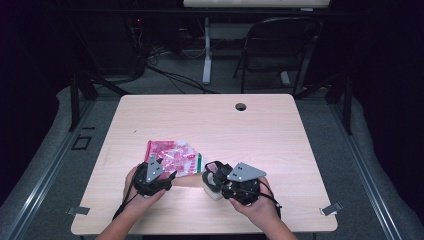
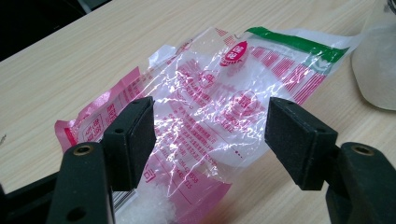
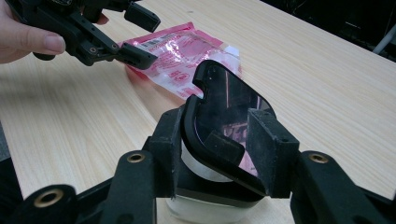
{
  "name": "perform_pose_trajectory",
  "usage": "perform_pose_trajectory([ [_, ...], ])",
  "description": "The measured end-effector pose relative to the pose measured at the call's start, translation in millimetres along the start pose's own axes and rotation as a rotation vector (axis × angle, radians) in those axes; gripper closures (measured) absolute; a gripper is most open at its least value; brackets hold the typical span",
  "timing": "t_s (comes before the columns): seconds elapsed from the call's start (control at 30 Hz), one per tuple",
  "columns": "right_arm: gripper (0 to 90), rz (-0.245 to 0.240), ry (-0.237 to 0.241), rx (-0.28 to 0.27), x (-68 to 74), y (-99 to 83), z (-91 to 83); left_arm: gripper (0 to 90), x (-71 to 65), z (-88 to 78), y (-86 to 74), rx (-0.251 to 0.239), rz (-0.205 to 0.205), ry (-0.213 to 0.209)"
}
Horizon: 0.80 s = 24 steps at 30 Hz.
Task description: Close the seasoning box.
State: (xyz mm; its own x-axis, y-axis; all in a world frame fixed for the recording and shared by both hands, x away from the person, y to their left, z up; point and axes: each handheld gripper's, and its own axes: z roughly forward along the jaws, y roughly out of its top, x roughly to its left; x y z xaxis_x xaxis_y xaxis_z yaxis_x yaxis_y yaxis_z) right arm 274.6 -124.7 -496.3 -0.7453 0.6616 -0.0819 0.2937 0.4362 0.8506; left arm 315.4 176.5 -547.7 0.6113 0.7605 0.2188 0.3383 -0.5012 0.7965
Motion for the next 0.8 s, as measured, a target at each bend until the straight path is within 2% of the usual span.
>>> perform_pose_trajectory([
  [0.27, 55.9, -0.004, -0.003, 0.004, 1.2, -0.3, 0.9, 33.3, 0.4, -0.3, -0.2, -0.008, -0.001, 0.005],
  [0.8, 52.3, 0.008, 0.035, 0.008, 4.8, 0.0, 2.1, 33.4, 1.3, -0.1, -0.5, -0.002, 0.004, 0.008],
])
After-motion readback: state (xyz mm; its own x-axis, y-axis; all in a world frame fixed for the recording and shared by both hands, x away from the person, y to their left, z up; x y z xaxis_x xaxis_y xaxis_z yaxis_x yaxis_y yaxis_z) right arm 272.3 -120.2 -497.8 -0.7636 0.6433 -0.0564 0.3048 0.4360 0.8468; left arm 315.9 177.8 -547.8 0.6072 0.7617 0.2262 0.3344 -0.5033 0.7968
